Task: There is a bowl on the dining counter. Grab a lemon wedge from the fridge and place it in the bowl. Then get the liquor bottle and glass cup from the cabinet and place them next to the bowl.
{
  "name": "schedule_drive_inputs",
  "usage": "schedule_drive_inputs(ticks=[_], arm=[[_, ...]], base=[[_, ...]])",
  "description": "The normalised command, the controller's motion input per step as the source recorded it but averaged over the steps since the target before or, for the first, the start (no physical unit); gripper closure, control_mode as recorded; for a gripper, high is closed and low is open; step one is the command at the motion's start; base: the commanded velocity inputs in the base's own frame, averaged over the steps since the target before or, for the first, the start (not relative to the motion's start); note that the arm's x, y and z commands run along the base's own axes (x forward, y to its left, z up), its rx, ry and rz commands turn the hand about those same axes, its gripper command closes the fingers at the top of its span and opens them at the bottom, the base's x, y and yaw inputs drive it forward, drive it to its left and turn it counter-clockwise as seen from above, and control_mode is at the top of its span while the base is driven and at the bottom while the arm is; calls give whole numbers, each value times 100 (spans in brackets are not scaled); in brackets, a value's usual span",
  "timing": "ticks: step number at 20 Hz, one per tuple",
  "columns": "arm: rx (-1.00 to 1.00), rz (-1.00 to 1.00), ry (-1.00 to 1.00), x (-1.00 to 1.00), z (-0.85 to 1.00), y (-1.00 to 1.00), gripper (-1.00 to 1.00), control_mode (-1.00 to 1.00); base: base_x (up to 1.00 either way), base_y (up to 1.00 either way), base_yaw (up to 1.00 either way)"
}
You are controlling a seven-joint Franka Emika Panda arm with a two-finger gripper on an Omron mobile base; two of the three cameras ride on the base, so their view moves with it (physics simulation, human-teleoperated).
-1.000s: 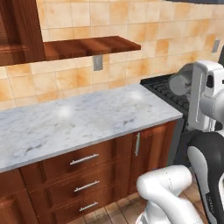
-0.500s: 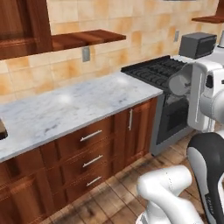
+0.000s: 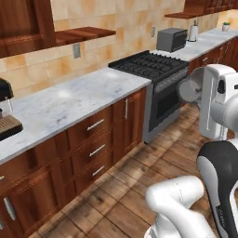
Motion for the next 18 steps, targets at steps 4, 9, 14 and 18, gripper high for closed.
schedule_drive_inputs(ticks=[4, 9, 14, 18], arm=[[0, 0, 0, 0, 0, 0, 100, 100], [0, 0, 0, 0, 0, 0, 100, 100], [0, 0, 0, 0, 0, 0, 100, 100], [0, 0, 0, 0, 0, 0, 100, 100]], base=[[-100, 17, -25], [-100, -2, -21], [-100, -26, -17], [-100, -54, -17]])
